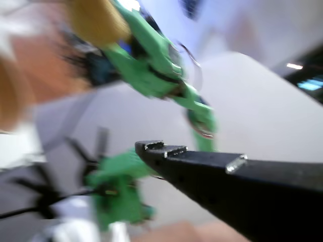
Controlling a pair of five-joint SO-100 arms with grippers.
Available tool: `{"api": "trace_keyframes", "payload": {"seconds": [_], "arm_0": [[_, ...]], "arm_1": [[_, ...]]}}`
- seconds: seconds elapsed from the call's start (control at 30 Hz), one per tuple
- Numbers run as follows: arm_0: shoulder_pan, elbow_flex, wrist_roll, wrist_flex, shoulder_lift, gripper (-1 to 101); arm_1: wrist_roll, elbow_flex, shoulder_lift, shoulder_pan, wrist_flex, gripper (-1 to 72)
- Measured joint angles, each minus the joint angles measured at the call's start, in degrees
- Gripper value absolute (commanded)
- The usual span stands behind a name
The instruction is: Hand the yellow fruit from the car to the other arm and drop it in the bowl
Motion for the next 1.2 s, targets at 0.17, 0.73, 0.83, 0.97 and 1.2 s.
{"api": "trace_keyframes", "payload": {"seconds": [0.17, 0.73, 0.83, 0.97, 1.2], "arm_0": [[-9.32, 0.0, 0.0, 12.83, 2.55, 63], [-47.72, 0.44, 27.42, 33.49, 10.02, 40], [-51.86, 4.83, 31.46, 33.49, 13.36, 42], [-53.7, 15.03, 35.24, 27.69, 16.61, 41], [-53.96, 28.04, 36.47, 18.54, 18.81, 37]], "arm_1": [[7.56, -1.85, -6.24, 4.57, 0.18, -0.1], [18.72, -8.7, -22.32, 14.06, 7.56, -0.1], [20.21, -9.76, -24.52, 14.06, 9.32, -0.1], [22.15, -11.25, -27.07, 14.06, 11.69, -0.1], [22.85, -11.51, -28.04, 14.94, 14.5, -0.1]]}}
